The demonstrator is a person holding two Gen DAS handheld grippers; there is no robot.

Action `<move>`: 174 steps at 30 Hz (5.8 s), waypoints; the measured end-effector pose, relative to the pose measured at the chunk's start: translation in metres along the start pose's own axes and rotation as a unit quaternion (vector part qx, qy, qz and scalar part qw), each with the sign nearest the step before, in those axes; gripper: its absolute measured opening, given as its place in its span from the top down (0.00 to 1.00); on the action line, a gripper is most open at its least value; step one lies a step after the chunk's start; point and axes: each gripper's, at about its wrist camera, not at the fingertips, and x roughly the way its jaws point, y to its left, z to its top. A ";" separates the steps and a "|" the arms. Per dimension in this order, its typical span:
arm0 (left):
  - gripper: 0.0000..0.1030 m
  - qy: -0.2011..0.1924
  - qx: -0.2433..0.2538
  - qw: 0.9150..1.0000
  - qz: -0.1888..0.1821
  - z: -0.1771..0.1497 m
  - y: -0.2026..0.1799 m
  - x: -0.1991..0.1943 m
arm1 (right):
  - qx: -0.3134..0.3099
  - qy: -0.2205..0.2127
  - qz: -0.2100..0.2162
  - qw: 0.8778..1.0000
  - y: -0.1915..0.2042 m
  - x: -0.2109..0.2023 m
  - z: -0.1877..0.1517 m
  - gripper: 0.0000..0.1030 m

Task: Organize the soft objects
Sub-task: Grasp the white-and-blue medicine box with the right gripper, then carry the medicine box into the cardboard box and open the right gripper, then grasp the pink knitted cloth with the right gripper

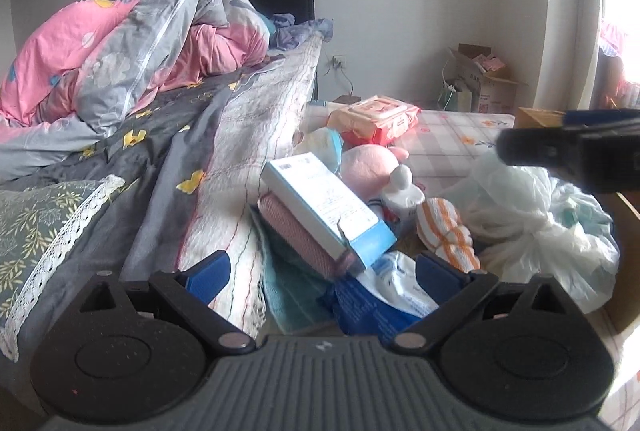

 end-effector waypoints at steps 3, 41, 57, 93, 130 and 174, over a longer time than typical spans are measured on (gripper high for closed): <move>0.12 -0.005 -0.004 1.000 -0.007 0.008 0.006 0.019 | -0.027 0.012 0.058 0.998 0.012 0.036 0.033 0.02; 0.48 0.050 -0.078 0.995 -0.032 0.036 0.024 0.088 | 0.169 0.271 0.272 0.908 -0.002 0.244 0.037 0.51; 0.47 -0.041 -0.005 0.997 -0.065 0.097 -0.073 0.014 | 0.217 0.174 0.256 0.926 -0.084 0.112 0.079 0.54; 0.32 0.062 0.085 0.974 -0.203 0.152 -0.292 0.173 | 0.421 0.218 0.028 0.880 -0.412 0.130 -0.075 0.51; 0.11 0.082 -0.022 0.992 -0.090 0.068 -0.109 0.085 | 0.374 0.265 -0.016 0.889 -0.370 0.147 -0.083 0.67; 0.40 0.105 -0.123 0.987 -0.001 0.008 0.023 0.136 | -0.001 0.255 0.276 0.927 0.020 0.265 0.035 0.56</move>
